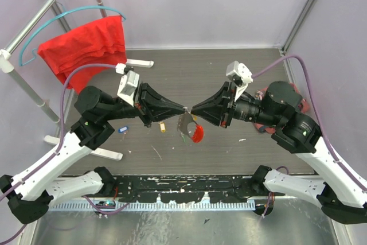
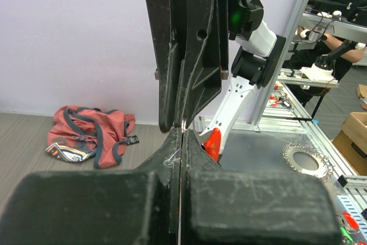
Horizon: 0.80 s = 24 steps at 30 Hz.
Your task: Put the keys on the keyring
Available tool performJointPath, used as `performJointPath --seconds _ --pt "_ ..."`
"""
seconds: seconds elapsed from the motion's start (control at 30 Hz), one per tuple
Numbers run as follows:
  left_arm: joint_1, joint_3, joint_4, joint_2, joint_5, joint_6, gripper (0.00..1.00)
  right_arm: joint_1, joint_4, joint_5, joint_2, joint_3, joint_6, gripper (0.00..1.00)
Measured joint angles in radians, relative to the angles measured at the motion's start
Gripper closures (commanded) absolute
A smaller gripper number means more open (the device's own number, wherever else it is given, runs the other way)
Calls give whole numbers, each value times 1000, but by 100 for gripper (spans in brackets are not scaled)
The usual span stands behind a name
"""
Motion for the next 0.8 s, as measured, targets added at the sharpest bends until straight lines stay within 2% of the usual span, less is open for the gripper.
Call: performJointPath --seconds 0.13,0.33,0.63,0.8 --pt "0 3 16 22 11 -11 100 0 -9 -31 17 0 -10 77" --pt "1 5 33 33 18 -22 100 -2 -6 -73 19 -1 -16 77" --pt "1 6 44 35 18 -28 100 -2 23 -109 19 -25 -15 85" --pt "1 6 51 39 17 -30 100 -2 23 -79 7 -31 -27 85"
